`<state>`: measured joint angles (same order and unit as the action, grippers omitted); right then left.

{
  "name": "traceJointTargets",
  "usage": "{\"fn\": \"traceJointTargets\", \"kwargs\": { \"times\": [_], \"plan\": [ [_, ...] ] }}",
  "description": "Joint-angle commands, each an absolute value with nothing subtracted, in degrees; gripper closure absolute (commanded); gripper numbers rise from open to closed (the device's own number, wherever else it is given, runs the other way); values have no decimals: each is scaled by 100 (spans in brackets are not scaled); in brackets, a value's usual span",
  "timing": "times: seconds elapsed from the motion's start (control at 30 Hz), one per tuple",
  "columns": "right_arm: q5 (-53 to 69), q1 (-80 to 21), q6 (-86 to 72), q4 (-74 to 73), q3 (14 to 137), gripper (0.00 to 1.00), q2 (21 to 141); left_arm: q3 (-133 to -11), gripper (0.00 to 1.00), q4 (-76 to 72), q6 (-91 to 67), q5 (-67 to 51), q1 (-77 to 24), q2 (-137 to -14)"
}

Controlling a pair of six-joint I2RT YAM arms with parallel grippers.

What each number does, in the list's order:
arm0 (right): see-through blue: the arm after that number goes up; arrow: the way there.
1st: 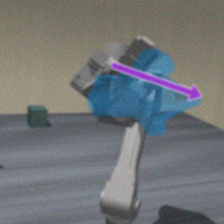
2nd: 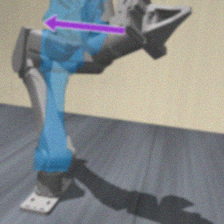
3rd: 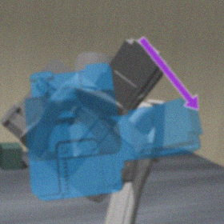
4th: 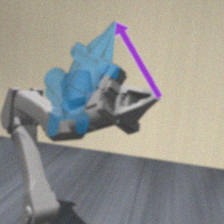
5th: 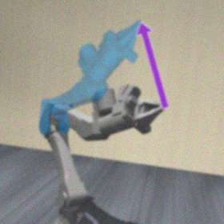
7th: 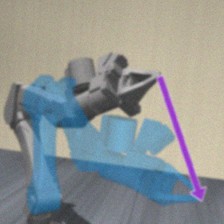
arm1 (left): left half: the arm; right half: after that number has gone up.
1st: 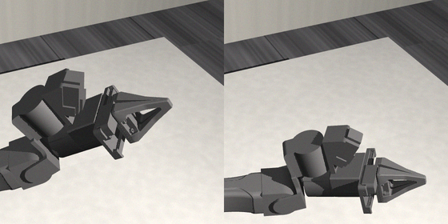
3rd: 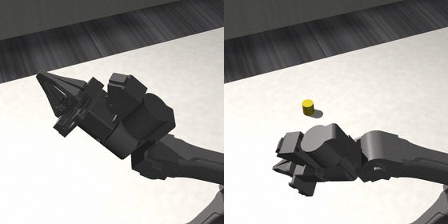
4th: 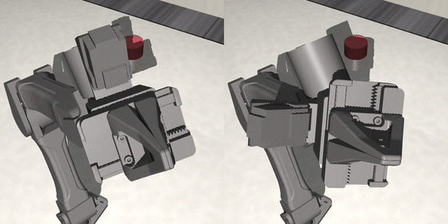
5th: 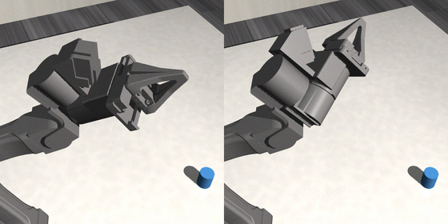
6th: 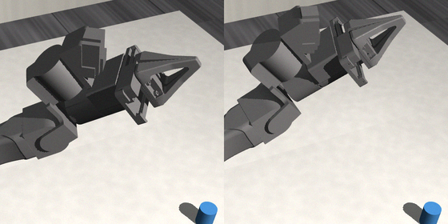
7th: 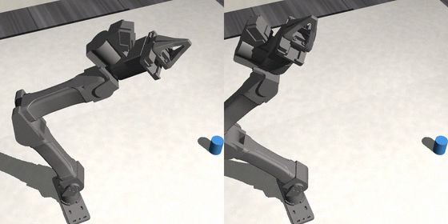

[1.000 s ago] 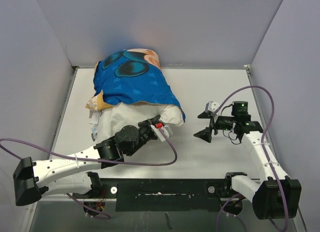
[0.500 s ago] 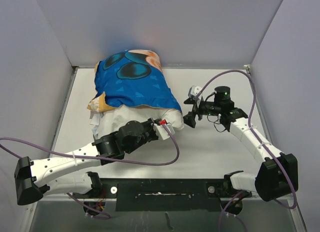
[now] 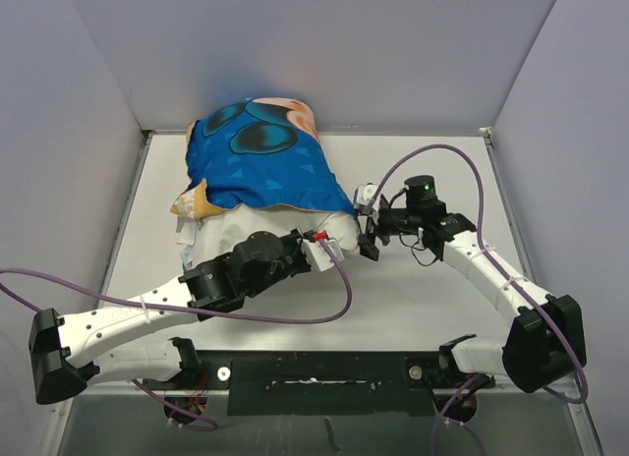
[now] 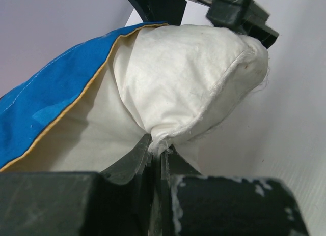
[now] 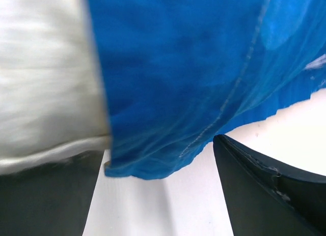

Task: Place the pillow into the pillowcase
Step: Stuff the pillow into the pillowcase.

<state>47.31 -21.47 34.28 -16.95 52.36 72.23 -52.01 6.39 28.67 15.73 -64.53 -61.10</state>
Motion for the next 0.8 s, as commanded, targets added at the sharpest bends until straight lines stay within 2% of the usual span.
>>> {"fn": "traceJointTargets", "kwargs": {
  "times": [0.0, 0.1, 0.17, 0.23, 0.33, 0.4, 0.53, 0.57, 0.63, 0.67, 0.7, 0.77],
  "plan": [
    [4183, -1998, 3306, -1511, 5757, 21, 7486, -5870, 100, 0, 2845, 1393, -6451, -6027],
    [4786, -1619, 3179, -1509, 5993, 65, 7463, -5863, 100, 90, 2882, 1399, -6407, -6005],
    [5229, -1503, 3257, -1683, 6201, 83, 7403, -5854, 100, 163, 2890, 1350, -6335, -5995],
    [5779, -1477, 3461, -2039, 6507, 94, 7339, -5866, 100, 219, 2861, 1255, -6247, -5968],
    [6929, -1493, 3802, -2881, 7065, 100, 7228, -5981, 100, 328, 2815, 1075, -6116, -5926],
    [7417, -1557, 3859, -3332, 7577, 100, 7204, -6113, 100, 395, 2790, 962, -6032, -5909],
    [7542, -1719, 3310, -3643, 8309, 100, 7382, -6347, 100, 394, 2672, 704, -5898, -5908],
    [7530, -1718, 3003, -3564, 8427, 99, 7474, -6388, 100, 369, 2626, 651, -5876, -5915],
    [7799, -1670, 2683, -3621, 8620, 86, 7659, -6459, 100, 328, 2565, 565, -5851, -5952],
    [8018, -1656, 2448, -3536, 8628, 85, 7719, -6503, 100, 318, 2540, 542, -5844, -5965],
    [8262, -1657, 2285, -3427, 8616, 96, 7761, -6530, 100, 317, 2518, 529, -5826, -5976],
    [8424, -1670, 1931, -3252, 8567, 100, 7747, -6583, 100, 321, 2493, 513, -5814, -5981]
  ]
}}
